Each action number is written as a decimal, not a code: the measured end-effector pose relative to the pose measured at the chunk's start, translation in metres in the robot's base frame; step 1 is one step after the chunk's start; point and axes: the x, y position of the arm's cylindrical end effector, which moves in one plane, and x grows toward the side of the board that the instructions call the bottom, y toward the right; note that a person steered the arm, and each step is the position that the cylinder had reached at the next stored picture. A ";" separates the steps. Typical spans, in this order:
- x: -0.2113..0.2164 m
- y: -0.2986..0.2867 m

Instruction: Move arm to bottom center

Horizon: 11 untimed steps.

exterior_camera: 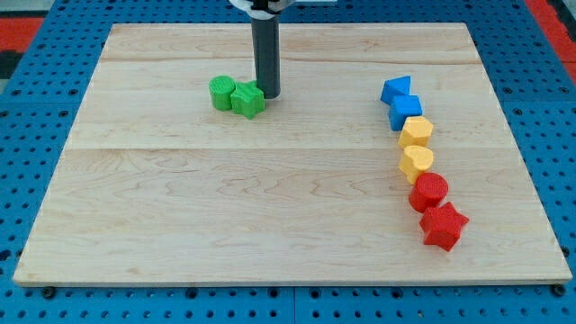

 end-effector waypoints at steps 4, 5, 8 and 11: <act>0.189 0.018; 0.228 0.041; 0.274 0.110; 0.274 0.174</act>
